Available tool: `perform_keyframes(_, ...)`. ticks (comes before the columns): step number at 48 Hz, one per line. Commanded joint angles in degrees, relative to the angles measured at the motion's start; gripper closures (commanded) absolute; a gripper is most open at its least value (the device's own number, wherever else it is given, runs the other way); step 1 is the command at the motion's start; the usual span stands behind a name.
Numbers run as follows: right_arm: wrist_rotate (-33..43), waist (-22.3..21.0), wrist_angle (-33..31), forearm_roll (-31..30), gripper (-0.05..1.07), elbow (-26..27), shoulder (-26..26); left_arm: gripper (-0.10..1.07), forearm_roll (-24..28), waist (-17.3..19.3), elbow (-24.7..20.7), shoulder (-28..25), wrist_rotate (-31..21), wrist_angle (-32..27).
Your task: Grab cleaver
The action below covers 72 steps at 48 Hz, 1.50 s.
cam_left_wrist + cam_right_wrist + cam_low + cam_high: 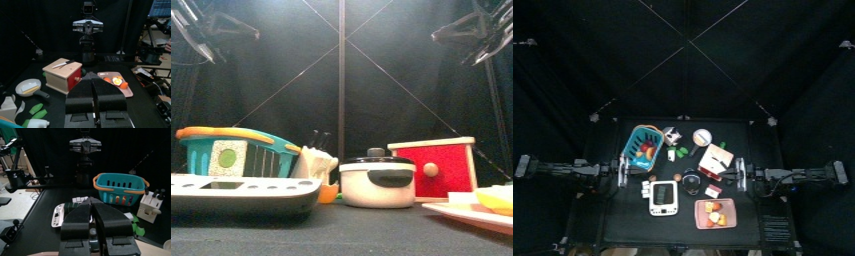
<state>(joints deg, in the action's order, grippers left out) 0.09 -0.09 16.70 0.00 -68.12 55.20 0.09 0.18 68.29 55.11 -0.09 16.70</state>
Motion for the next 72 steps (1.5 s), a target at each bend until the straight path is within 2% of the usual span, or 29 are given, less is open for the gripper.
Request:
perform_keyframes(1, 0.7, -1.1, 0.8, 0.4, 1.04, 2.7, -1.8, 1.04, -0.3, 0.0, -2.2, -0.5, 0.0, 1.3)
perform_keyframes(18, 7.8, -7.3, -0.1, 3.0, 0.98, 12.7, -13.4, 0.92, -1.1, 0.0, -3.1, -2.6, 0.0, 1.4)
perform_keyframes(27, 12.3, -11.6, -8.1, 5.9, 0.98, 13.7, -14.7, 0.82, -1.1, 0.2, -3.6, -7.2, 0.3, 1.5)
perform_keyframes(36, 15.1, -16.0, -12.7, 7.1, 0.98, 18.8, -18.3, 0.71, -1.3, 2.7, -3.6, -10.4, 0.3, 2.0)
perform_keyframes(49, 16.5, -17.1, -10.6, 7.2, 0.98, 27.3, -29.7, 0.52, -1.3, 8.3, -3.0, -10.5, 0.1, 1.7)
perform_keyframes(62, 16.5, -17.9, -12.7, 7.6, 0.98, 37.6, -39.7, 0.31, -1.5, 9.2, -3.5, -9.8, 0.2, -0.4)
perform_keyframes(72, 16.5, -19.6, -17.1, 7.4, 0.98, 45.4, -47.5, 0.28, -3.7, 9.2, -2.4, -8.3, 0.0, -5.4)
